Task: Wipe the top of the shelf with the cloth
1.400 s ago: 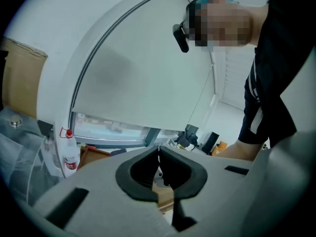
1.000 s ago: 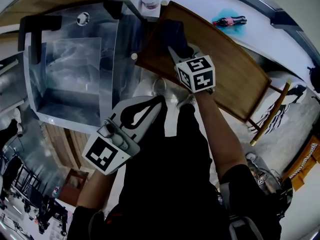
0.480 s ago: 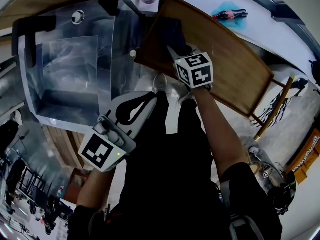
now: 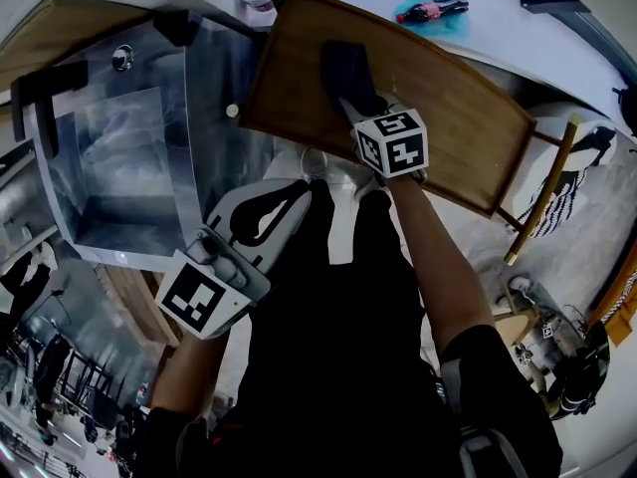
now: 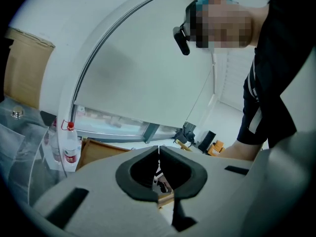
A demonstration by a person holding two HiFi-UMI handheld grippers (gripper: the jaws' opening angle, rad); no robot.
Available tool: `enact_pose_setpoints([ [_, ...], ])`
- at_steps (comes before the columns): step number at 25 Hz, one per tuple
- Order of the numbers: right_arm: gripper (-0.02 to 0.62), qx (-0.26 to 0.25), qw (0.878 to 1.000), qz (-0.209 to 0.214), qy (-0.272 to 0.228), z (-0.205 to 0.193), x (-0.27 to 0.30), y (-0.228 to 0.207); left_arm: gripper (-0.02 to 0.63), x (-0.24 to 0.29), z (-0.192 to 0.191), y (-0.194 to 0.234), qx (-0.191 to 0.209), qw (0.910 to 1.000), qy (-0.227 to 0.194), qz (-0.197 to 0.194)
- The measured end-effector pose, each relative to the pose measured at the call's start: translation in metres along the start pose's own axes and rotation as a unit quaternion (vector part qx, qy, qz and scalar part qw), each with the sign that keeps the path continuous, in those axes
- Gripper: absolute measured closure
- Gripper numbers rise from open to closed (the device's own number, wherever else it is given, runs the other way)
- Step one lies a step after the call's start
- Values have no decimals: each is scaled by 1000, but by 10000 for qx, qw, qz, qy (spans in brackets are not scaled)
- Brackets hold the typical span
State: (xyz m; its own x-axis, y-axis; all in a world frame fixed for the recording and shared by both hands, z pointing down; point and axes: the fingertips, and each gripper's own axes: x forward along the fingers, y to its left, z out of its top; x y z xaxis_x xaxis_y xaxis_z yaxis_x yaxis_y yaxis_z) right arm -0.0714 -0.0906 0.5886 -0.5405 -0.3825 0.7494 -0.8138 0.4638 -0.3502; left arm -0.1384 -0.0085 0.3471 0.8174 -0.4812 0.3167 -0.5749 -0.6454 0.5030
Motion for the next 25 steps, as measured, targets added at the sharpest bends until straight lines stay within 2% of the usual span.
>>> enact_pose_setpoints([
  [25,526,956,9925,-714,-263,-92,-115,-115,580,100,-27,-104,371,9942,589,-817],
])
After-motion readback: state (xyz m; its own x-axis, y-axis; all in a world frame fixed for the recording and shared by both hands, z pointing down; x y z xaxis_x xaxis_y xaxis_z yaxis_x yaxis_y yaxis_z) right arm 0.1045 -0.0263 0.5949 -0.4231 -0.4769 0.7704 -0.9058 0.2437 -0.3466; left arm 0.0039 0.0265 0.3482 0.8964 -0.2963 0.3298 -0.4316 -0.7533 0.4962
